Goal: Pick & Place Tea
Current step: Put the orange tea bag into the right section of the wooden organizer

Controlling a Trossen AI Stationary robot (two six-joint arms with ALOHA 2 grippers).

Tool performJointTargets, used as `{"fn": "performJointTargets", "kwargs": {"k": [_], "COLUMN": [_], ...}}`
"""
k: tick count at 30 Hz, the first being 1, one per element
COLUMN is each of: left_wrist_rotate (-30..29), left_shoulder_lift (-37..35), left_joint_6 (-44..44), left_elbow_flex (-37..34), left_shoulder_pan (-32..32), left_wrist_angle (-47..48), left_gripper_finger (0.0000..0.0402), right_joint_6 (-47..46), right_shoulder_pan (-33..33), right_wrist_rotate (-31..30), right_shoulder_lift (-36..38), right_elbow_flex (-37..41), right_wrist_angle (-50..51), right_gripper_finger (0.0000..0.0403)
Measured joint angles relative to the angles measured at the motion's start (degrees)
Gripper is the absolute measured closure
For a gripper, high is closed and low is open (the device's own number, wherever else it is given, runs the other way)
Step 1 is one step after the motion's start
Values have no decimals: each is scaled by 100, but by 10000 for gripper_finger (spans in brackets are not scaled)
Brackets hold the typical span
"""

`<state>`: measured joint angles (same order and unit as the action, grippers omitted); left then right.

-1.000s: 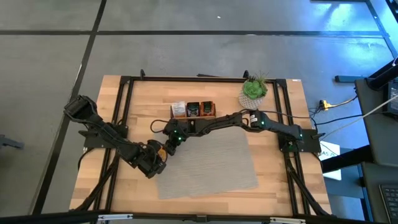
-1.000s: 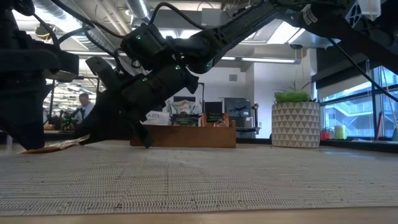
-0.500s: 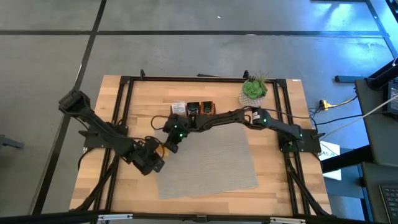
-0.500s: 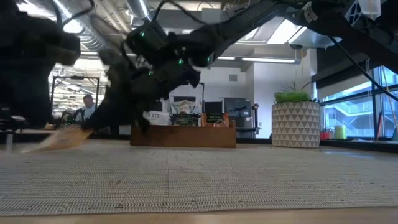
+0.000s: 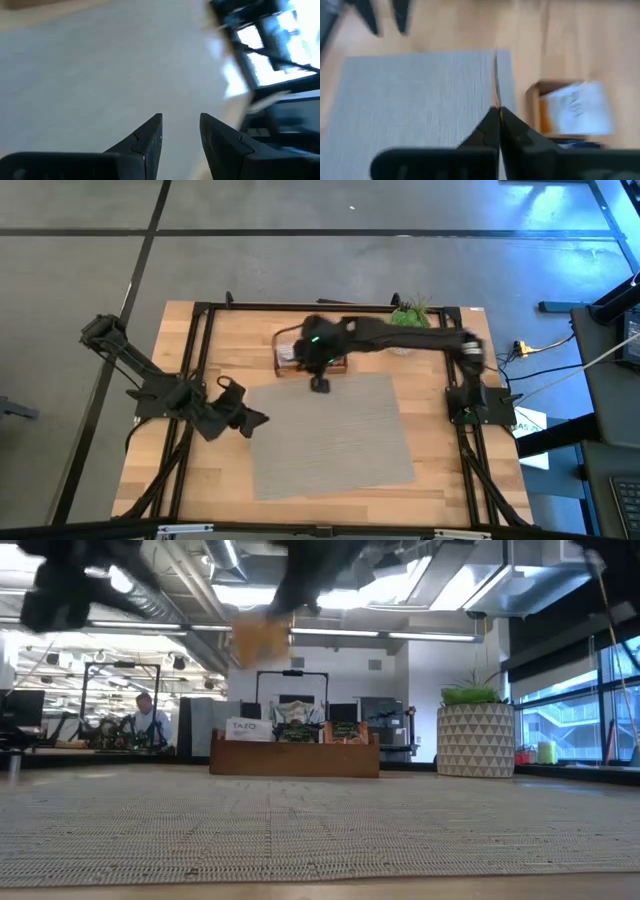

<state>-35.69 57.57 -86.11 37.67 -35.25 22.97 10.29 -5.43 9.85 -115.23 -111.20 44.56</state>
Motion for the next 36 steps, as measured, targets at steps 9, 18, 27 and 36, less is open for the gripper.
{"fn": "performJointTargets", "kwargs": {"k": [9, 18, 27, 36], "left_wrist_rotate": [1924, 2543, 2666, 2830], "left_shoulder_lift": [-160, -143, -106, -104], "left_joint_6": [1481, 3372, 3522, 1800], "left_elbow_flex": [6, 13, 13, 13], "left_shoulder_pan": [1174, 2105, 2198, 2198], "left_wrist_angle": [-4052, -7655, -7466, -6229], "left_gripper_finger": [274, 274, 274, 274], "right_joint_6": [2434, 3416, 5473, 6926], "right_shoulder_pan": [445, 1213, 1264, 1413], "right_wrist_rotate": [385, 1140, 691, 509], "right_shoulder_lift": [2053, 2769, 2247, 1540], "right_elbow_flex": [-4, -10, -8, 1], "right_wrist_angle": [-39, -910, -1361, -1663], "right_gripper_finger": [400, 400, 400, 400]}}
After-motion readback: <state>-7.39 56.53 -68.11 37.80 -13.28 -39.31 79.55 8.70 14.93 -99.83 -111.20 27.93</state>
